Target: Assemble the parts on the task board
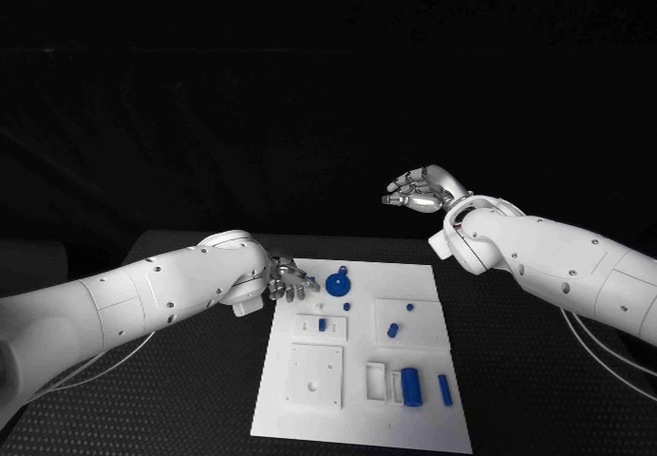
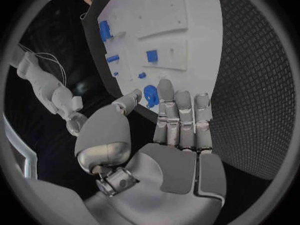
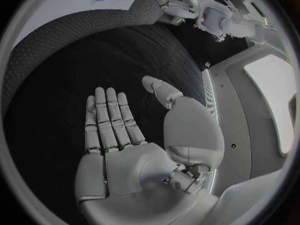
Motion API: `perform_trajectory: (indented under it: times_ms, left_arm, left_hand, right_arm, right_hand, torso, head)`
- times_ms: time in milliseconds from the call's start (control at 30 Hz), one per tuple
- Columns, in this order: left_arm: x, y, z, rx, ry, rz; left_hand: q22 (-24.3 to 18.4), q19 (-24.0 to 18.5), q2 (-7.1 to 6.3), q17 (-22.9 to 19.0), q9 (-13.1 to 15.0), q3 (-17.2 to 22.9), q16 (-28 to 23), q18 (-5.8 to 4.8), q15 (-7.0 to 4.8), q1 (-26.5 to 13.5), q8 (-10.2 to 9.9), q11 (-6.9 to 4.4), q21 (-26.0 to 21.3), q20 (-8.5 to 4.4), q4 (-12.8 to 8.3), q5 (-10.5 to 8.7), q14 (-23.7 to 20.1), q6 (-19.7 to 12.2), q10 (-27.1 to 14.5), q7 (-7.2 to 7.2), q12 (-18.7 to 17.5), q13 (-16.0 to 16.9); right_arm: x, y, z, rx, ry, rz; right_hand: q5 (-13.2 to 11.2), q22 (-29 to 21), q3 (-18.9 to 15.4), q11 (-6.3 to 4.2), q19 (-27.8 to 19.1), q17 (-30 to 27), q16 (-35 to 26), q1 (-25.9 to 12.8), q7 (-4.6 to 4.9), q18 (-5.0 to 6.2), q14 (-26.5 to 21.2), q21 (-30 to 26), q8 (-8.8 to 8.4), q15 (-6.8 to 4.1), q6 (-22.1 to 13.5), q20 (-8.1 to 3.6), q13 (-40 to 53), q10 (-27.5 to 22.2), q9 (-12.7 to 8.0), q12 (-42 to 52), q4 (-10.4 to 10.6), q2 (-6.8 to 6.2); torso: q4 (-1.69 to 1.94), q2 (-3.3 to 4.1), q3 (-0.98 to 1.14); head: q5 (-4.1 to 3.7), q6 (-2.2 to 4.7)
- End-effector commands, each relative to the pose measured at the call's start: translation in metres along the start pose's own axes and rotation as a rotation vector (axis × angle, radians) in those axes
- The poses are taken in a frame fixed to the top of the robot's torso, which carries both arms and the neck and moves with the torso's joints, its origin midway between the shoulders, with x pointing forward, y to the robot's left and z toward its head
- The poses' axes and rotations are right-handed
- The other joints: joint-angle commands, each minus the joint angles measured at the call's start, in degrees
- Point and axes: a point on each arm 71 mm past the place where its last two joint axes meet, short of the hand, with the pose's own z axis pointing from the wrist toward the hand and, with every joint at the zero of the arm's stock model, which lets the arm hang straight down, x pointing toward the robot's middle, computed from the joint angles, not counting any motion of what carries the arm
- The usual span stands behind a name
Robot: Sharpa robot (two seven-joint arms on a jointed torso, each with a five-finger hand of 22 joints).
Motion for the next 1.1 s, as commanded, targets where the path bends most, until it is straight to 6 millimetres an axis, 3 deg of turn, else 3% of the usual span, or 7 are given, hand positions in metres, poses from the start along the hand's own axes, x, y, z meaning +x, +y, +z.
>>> perform_trajectory:
  times_ms: [33,167,367,500,800,900,1100]
  left_arm:
    - [-0.006,-0.001,0.002,-0.009,0.018,-0.031]
    - [-0.017,0.002,0.008,-0.022,-0.023,-0.025]
    - [-0.025,-0.001,0.015,-0.025,-0.066,-0.025]
    - [-0.025,-0.006,0.020,-0.022,-0.064,-0.022]
    - [-0.026,-0.008,0.027,-0.028,-0.068,-0.020]
    - [-0.028,-0.010,0.029,-0.034,-0.082,0.006]
    - [-0.027,-0.009,0.032,-0.044,-0.066,0.017]
  left_hand:
    - [-0.2,-0.5,3.22,-0.4,-0.5,-0.5,-0.2,-0.91,0.19,1.1,-0.3,-0.08,-0.3,-7.50,-1.9,2.36,-0.1,-0.2,-0.4,0.09,-0.1,-0.3]
    - [-0.4,-0.9,3.70,-0.9,-1.3,-1.1,-0.5,-0.96,0.44,1.0,-1.3,0.30,-0.6,-7.31,-2.7,2.44,-0.6,-1.6,-1.0,0.55,-0.3,-0.7]
    - [-0.8,-1.6,3.05,-1.5,-2.7,-1.1,-1.0,-1.12,0.97,1.0,-3.1,1.26,-1.3,-6.85,-3.2,1.82,-1.3,-4.2,-1.9,1.57,-0.8,-1.2]
    - [-0.9,-1.4,2.07,-1.7,-3.5,-1.2,-0.7,-1.05,1.10,-0.3,-3.6,1.45,-1.4,-6.69,-1.6,-0.37,-1.2,-5.0,-1.7,1.83,-0.6,-1.5]
    - [-1.1,-1.1,-0.60,-2.0,-4.6,-0.8,-0.4,-0.87,1.15,-0.6,-4.5,1.90,-1.7,-6.55,0.5,-0.68,-1.2,-6.7,-1.8,2.37,-0.3,-1.7]
    - [-1.1,-1.1,-0.76,-2.0,-4.7,-0.8,-0.4,-0.86,1.16,-0.6,-4.5,1.93,-1.8,-6.53,0.6,-0.68,-1.3,-6.8,-1.9,2.41,-0.3,-1.7]
    - [-1.1,-1.0,-0.67,-2.1,-4.8,-0.6,-0.3,-0.83,1.20,-0.1,-4.5,2.00,-1.8,-6.49,0.6,-0.68,-1.3,-7.0,-1.9,2.48,-0.3,-1.7]
  right_arm:
    - [-0.001,-0.001,0.000,-0.004,0.004,0.003]
    - [0.000,0.000,0.000,-0.004,0.005,0.003]
    - [0.001,0.001,0.000,-0.008,0.006,0.005]
    - [0.002,0.002,0.000,-0.009,0.006,0.005]
    - [0.001,0.002,-0.001,-0.011,0.007,0.006]
    - [0.001,0.002,-0.001,-0.011,0.006,0.006]
    - [0.002,0.003,-0.001,-0.014,0.009,0.007]
  right_hand:
    - [0.3,0.1,-0.2,-0.01,-0.4,-0.1,-0.3,-0.2,0.53,-0.39,-0.4,-0.2,0.04,0.12,-0.4,-0.01,0.0,-0.2,-0.1,-0.3,0.0,0.12]
    - [0.3,0.1,-0.1,-0.02,-0.4,-0.1,-0.3,-0.1,0.52,-0.39,-0.5,-0.3,0.05,0.12,-0.4,-0.02,0.0,-0.2,-0.1,-0.3,0.0,0.16]
    - [0.3,0.1,-0.1,-0.01,-0.4,-0.1,-0.3,-0.1,0.52,-0.39,-0.5,-0.3,0.05,0.13,-0.4,-0.02,0.0,-0.2,-0.1,-0.3,0.0,0.17]
    - [0.3,0.1,-0.1,-0.01,-0.4,-0.1,-0.3,-0.1,0.52,-0.39,-0.5,-0.3,0.06,0.13,-0.4,-0.02,0.0,-0.2,-0.1,-0.3,0.0,0.18]
    - [0.3,0.2,-0.1,0.00,-0.4,-0.1,-0.3,-0.1,0.52,-0.41,-0.5,-0.3,0.06,0.14,-0.4,-0.01,0.0,-0.2,-0.1,-0.4,0.0,0.17]
    - [0.3,0.2,-0.1,0.00,-0.4,-0.1,-0.3,-0.1,0.52,-0.41,-0.5,-0.3,0.06,0.14,-0.4,-0.01,0.0,-0.2,-0.1,-0.4,0.0,0.16]
    - [0.3,0.2,-0.1,0.00,-0.4,-0.1,-0.3,-0.1,0.53,-0.42,-0.5,-0.3,0.07,0.15,-0.4,-0.01,0.0,-0.2,-0.1,-0.4,0.0,0.15]
  torso:
    - [-0.07,0.08,0.00]
    - [-0.01,0.09,0.03]
    - [-0.01,0.15,0.00]
    - [-0.09,0.12,-0.08]
    - [-0.39,0.52,-0.27]
    - [-0.45,0.67,-0.36]
    - [-0.52,0.78,-0.36]
  head:
    - [0.14,0.25]
    - [0.07,0.39]
    - [0.00,0.57]
    - [-0.06,0.72]
    - [-0.18,0.98]
    - [-0.27,0.93]
    - [-0.30,1.07]
